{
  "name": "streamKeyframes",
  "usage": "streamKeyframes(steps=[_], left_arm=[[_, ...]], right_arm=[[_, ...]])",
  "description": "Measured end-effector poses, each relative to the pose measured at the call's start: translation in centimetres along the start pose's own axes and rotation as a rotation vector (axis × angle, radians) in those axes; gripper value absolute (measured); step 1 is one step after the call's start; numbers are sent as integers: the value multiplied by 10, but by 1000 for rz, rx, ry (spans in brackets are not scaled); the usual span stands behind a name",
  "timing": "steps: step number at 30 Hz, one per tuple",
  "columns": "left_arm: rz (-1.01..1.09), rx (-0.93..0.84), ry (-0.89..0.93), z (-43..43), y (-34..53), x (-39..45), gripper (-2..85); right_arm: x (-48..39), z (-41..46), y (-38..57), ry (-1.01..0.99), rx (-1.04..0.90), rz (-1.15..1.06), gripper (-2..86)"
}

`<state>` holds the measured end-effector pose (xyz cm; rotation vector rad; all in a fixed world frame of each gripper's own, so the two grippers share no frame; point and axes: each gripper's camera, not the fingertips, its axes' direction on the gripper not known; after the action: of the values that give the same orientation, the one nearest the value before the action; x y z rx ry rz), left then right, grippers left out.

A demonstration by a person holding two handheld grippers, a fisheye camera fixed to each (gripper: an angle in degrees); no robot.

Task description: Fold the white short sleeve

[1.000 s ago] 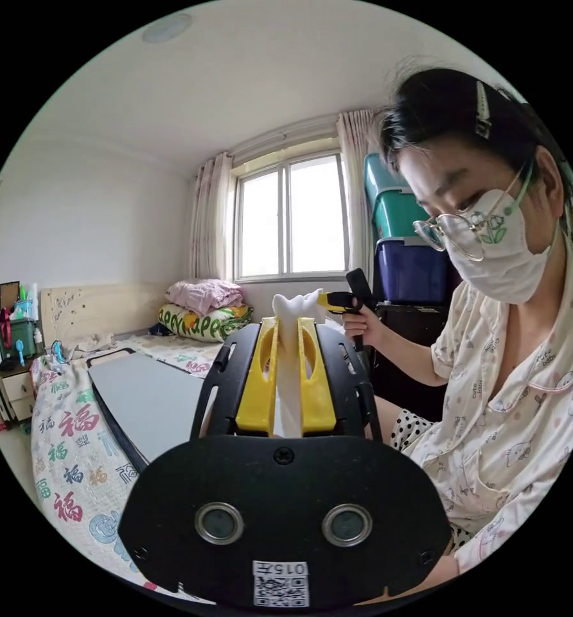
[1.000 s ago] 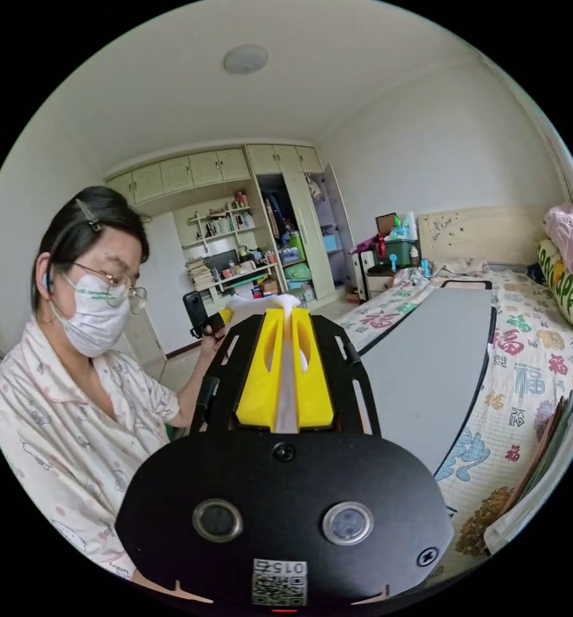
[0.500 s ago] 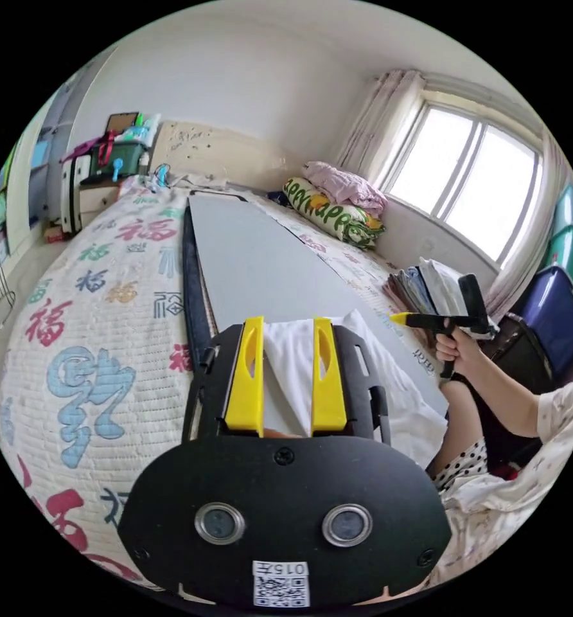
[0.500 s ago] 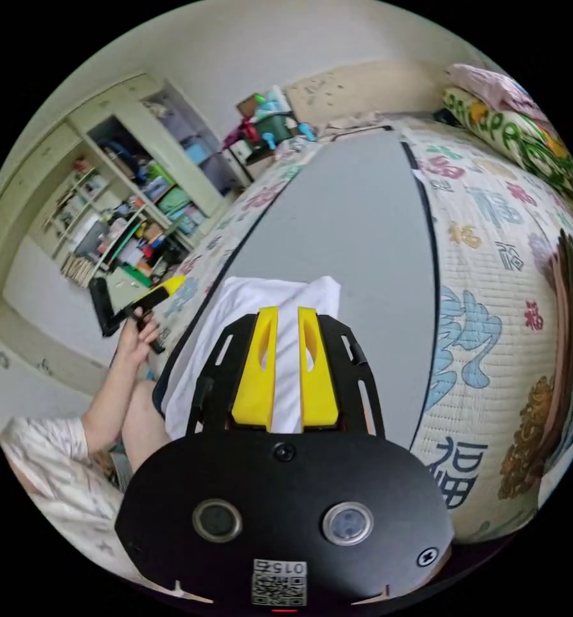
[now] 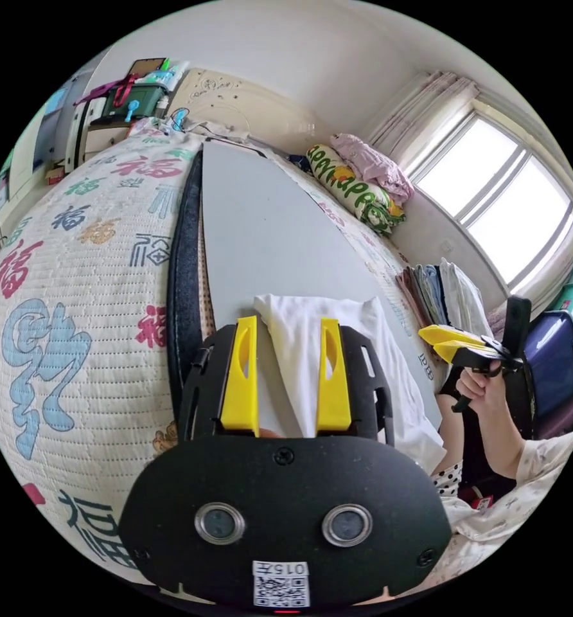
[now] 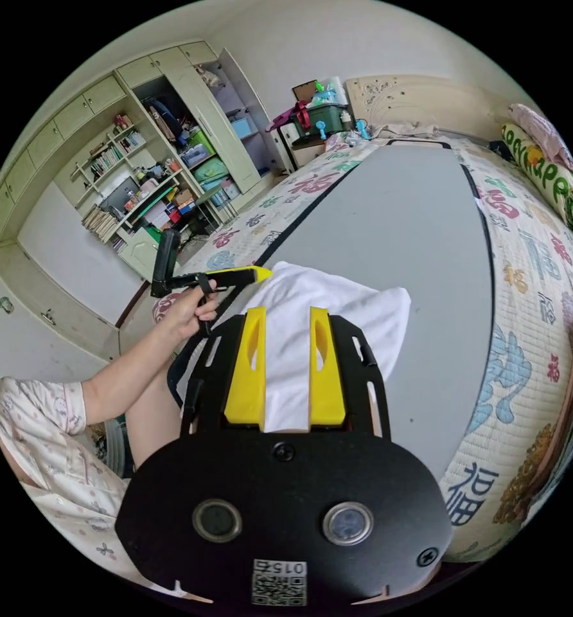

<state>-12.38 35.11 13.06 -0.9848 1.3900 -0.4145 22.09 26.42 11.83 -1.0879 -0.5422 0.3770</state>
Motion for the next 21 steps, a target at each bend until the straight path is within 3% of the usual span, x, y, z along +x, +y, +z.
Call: streamKeyframes(steps=[4,10,15,21], left_arm=[[-32,-74,-21,13,-16,15,84],[118,28,74,-5,-22,84,49],[208,39,29,-11,-20,130,45],[345,12,-56,-13,-20,188,47]], right_arm=[[5,23,-33,-1,-18,-19,103],[41,39,-74,-32,-18,47,106],[82,37,-79,-25,-25,141,124],[141,17,-69,-181,30,294,121]])
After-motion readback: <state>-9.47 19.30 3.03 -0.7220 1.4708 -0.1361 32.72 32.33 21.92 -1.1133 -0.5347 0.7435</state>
